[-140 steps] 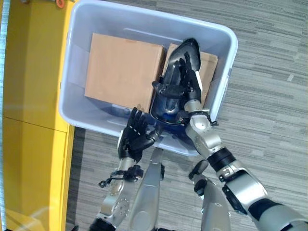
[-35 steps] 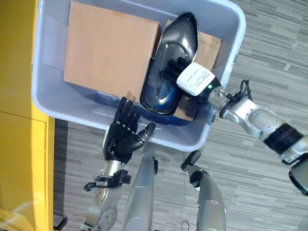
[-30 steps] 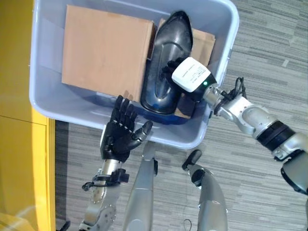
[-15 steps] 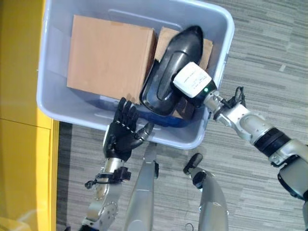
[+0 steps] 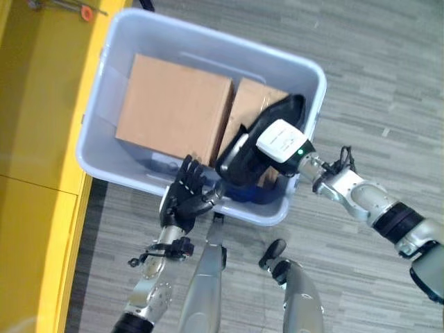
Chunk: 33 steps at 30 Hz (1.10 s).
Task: Move parts from the plastic box to the shelf.
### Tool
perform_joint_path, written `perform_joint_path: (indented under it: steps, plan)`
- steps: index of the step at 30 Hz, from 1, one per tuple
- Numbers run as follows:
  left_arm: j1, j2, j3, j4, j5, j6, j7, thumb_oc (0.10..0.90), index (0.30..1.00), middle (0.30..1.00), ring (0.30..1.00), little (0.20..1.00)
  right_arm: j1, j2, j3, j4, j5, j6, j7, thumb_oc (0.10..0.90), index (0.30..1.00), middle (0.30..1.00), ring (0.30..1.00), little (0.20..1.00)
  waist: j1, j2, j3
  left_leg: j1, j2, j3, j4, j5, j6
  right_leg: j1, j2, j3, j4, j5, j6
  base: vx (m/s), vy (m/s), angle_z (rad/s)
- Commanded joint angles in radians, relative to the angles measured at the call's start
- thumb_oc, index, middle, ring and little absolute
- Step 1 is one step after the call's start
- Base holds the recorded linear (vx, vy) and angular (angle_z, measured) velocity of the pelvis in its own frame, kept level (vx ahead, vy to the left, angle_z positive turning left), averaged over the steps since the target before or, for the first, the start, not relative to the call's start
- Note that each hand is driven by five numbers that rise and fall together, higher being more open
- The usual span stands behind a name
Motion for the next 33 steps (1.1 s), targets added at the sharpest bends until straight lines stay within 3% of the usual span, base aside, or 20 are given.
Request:
perform_joint_path:
  steps: [1,4,9,10,16,18,19,20,26,27,28,29,33]
  plan:
    - [0.008,0.023,0.081,-0.028,0.021,-0.033,0.035,0.9,1.0,1.0,1.0,1.0,-0.144,-0.108,-0.167,-0.103,0.068,0.008,-0.072,0.4,0.3,0.3,0.3,0.3,0.041,-0.022,0.121,0.163,0.037,0.05,-0.025,-0.107,-0.079,0.215,-0.005,0.013,-0.359,0.286,0.078,0.02,-0.002,-0.06]
    - [0.003,0.032,0.096,-0.035,0.04,-0.036,0.034,0.9,1.0,1.0,1.0,1.0,-0.147,-0.136,-0.19,-0.172,0.072,-0.008,-0.061,0.4,0.3,0.3,0.3,0.3,0.047,-0.021,0.107,0.225,0.033,0.046,-0.036,-0.104,-0.079,0.286,-0.005,0.005,-0.375,0.289,0.079,0.06,0.001,-0.02]
    - [0.011,0.066,0.144,-0.054,0.167,-0.046,0.068,0.9,1.0,1.0,1.0,1.0,-0.119,-0.157,-0.247,-0.27,0.109,-0.036,-0.046,0.4,0.3,0.3,0.3,0.3,0.048,-0.027,0.027,0.273,0.032,0.042,-0.045,-0.113,-0.079,0.346,-0.004,-0.002,-0.393,0.286,0.08,0.11,0.006,0.03]
    - [0.009,0.086,0.173,-0.059,0.258,-0.053,0.092,0.9,1.0,1.0,1.0,1.0,-0.095,-0.141,-0.281,-0.303,0.16,-0.055,-0.042,0.4,0.3,0.3,0.3,0.3,0.044,-0.028,-0.008,0.293,0.029,0.045,-0.045,-0.124,-0.08,0.367,-0.005,-0.002,-0.394,0.278,0.082,0.06,0.013,-0.03]
    - [0.011,0.09,0.17,-0.064,0.264,-0.051,0.096,0.9,1.0,1.0,1.0,1.0,-0.08,-0.142,-0.297,-0.313,0.161,-0.054,-0.035,0.4,0.3,0.3,0.3,0.3,0.046,-0.031,-0.011,0.291,0.028,0.043,-0.048,-0.118,-0.078,0.368,-0.005,-0.005,-0.399,0.284,0.082,0.02,0.0,0.01]
    - [0.012,0.105,0.185,-0.064,0.323,-0.054,0.111,0.9,1.0,1.0,1.0,1.0,-0.069,-0.132,-0.31,-0.325,0.192,-0.065,-0.026,0.4,0.3,0.3,0.3,0.3,0.045,-0.035,-0.027,0.302,0.028,0.044,-0.048,-0.121,-0.078,0.378,-0.005,-0.006,-0.399,0.282,0.082,0.06,-0.003,0.07]
    - [0.008,0.125,0.198,-0.07,0.393,-0.06,0.128,0.9,1.0,1.0,1.0,1.0,-0.054,-0.117,-0.325,-0.333,0.226,-0.077,-0.02,0.4,0.3,0.3,0.3,0.3,0.042,-0.037,-0.047,0.315,0.028,0.045,-0.048,-0.131,-0.078,0.391,-0.003,-0.003,-0.401,0.276,0.084,0.12,0.01,0.04]
    - [0.002,0.168,0.228,-0.074,0.595,-0.065,0.195,0.9,1.0,1.0,1.0,1.0,0.0,-0.067,-0.383,-0.346,0.318,-0.102,-0.01,0.4,0.3,0.3,0.3,0.3,0.035,-0.047,-0.1,0.335,0.029,0.05,-0.052,-0.135,-0.076,0.419,-0.001,-0.002,-0.415,0.28,0.085,0.14,0.005,0.05]
    - [0.003,0.171,0.224,-0.075,0.597,-0.064,0.197,0.9,1.0,1.0,1.0,1.0,0.01,-0.068,-0.392,-0.351,0.318,-0.101,-0.007,0.4,0.3,0.3,0.3,0.3,0.038,-0.051,-0.103,0.334,0.029,0.05,-0.052,-0.134,-0.076,0.419,-0.001,-0.003,-0.418,0.282,0.085,0.03,-0.001,0.02]
    - [-0.01,0.23,0.246,-0.094,0.807,-0.067,0.261,0.9,1.0,1.0,1.0,1.0,0.044,-0.04,-0.422,-0.353,0.371,-0.125,-0.011,0.4,0.3,0.3,0.3,0.3,0.023,-0.052,-0.15,0.356,0.032,0.056,-0.052,-0.148,-0.079,0.445,-0.002,0.0,-0.422,0.277,0.089,0.39,-0.006,0.04]
    - [0.0,0.389,0.294,-0.238,1.329,-0.037,0.428,0.9,1.0,1.0,1.0,1.0,0.152,-0.013,-0.505,-0.433,0.443,-0.188,-0.002,0.4,0.3,0.3,0.3,0.3,-0.014,-0.063,-0.258,0.435,0.041,0.082,-0.052,-0.186,-0.073,0.497,-0.001,0.031,-0.43,0.277,0.096,0.42,-0.008,0.07]
    - [0.001,0.42,0.298,-0.272,1.412,-0.03,0.459,0.9,1.0,1.0,1.0,1.0,0.171,-0.008,-0.512,-0.447,0.456,-0.194,0.001,0.4,0.3,0.3,0.3,0.3,-0.019,-0.066,-0.275,0.449,0.043,0.089,-0.052,-0.193,-0.072,0.505,0.001,0.038,-0.432,0.277,0.097,0.29,0.008,0.07]
    - [-0.005,0.44,0.292,-0.313,1.488,-0.017,0.486,0.9,1.0,1.0,1.0,1.0,0.201,-0.001,-0.525,-0.467,0.475,-0.192,0.011,0.4,0.3,0.3,0.3,0.3,-0.03,-0.07,-0.306,0.467,0.044,0.099,-0.052,-0.196,-0.066,0.513,0.003,0.048,-0.439,0.285,0.096,0.03,0.005,-0.33]
